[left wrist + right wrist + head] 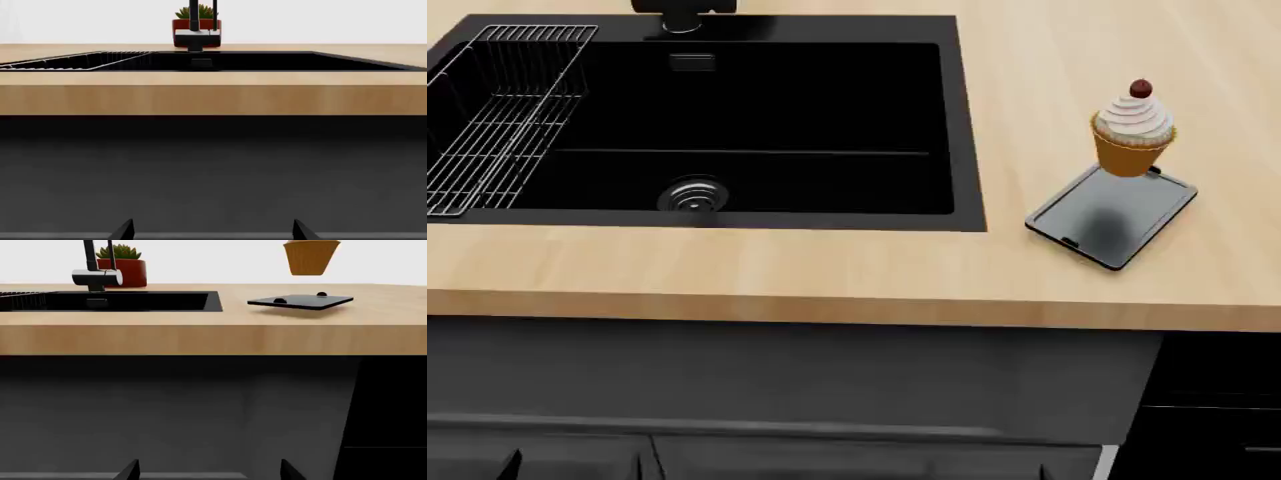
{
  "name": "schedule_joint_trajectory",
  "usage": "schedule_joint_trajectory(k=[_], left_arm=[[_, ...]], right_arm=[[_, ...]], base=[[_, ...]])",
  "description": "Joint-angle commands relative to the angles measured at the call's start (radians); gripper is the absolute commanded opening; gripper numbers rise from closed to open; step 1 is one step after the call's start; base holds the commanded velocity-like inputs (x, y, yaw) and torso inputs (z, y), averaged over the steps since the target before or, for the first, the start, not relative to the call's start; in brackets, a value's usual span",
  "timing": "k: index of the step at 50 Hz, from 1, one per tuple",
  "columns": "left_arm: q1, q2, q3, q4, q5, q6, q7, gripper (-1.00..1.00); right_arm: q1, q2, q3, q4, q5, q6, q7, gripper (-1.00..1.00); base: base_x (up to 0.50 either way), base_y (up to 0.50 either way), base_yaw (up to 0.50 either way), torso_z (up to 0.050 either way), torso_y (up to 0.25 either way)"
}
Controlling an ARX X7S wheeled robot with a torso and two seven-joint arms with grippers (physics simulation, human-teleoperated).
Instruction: Move the fresh-baked cupcake off the tray onto the counter, and place the bowl used for mixing into the sink.
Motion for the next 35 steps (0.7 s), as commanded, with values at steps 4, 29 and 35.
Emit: schedule_joint_trajectory(k=[4,29,35], left_arm=[[0.003,-0.021,0.022,-0.002,-0.002,0.018,-0.034,1.00],[0.018,-0.076,0.070,0.019,-0.112,0.070,-0.046,1.00],[0.016,-0.084,0.084,0.018,-0.088,0.063,-0.066,1.00]], right_arm=[[0.000,0.022,-0.029,0.026,0.006,-0.019,0.019,1.00],[-0.001,0.070,-0.093,0.006,0.049,-0.001,0.079,1.00],[-0.001,0.078,-0.103,0.010,0.053,-0.005,0.087,1.00]], base=[[0.00,0.00,0.00,0.000,0.000],[0.00,0.00,0.00,0.004,0.000],[0.00,0.00,0.00,0.050,0.000]])
